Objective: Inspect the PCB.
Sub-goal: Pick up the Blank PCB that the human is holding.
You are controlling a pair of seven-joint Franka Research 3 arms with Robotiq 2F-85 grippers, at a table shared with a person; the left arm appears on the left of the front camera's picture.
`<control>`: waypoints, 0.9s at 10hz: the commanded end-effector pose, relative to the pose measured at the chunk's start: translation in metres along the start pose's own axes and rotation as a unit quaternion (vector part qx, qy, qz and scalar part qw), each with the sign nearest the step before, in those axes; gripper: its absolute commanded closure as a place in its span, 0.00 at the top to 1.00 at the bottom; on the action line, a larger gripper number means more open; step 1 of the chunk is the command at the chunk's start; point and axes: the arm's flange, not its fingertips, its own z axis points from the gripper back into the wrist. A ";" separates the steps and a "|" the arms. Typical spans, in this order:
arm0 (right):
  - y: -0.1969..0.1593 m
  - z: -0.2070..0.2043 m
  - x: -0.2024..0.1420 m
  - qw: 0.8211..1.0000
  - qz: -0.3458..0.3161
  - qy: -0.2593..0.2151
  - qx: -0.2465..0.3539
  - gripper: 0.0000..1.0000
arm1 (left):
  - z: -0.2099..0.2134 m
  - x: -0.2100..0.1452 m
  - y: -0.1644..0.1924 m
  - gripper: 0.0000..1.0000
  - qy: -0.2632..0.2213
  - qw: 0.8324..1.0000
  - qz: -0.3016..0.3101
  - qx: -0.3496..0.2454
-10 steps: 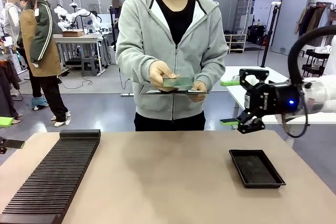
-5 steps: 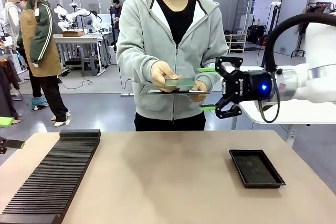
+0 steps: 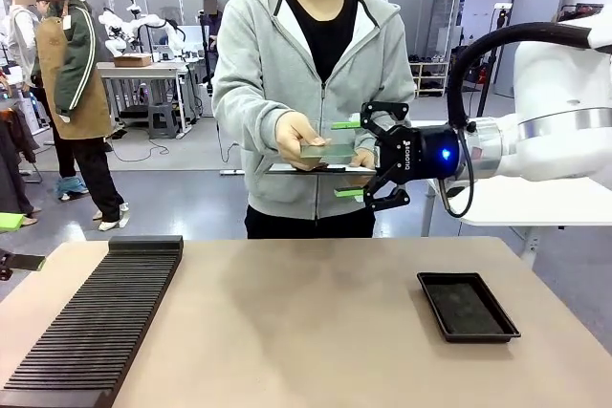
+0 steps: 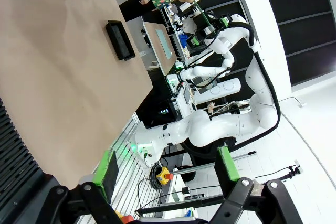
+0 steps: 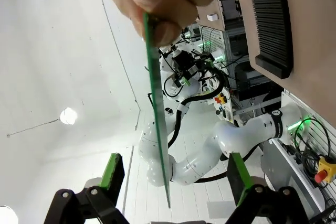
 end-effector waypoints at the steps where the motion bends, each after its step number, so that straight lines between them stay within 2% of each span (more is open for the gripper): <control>1: 0.004 -0.011 0.011 1.000 -0.011 -0.006 0.008 1.00 | 0.000 -0.002 -0.002 0.95 0.001 1.000 -0.004 0.000; 7: 0.004 -0.013 0.028 0.999 -0.008 -0.015 0.029 1.00 | 0.000 -0.002 -0.002 0.95 0.001 1.000 -0.004 0.000; 9: 0.004 -0.013 0.027 1.000 -0.004 -0.009 0.024 0.96 | 0.000 -0.002 -0.002 0.95 0.001 1.000 -0.004 0.000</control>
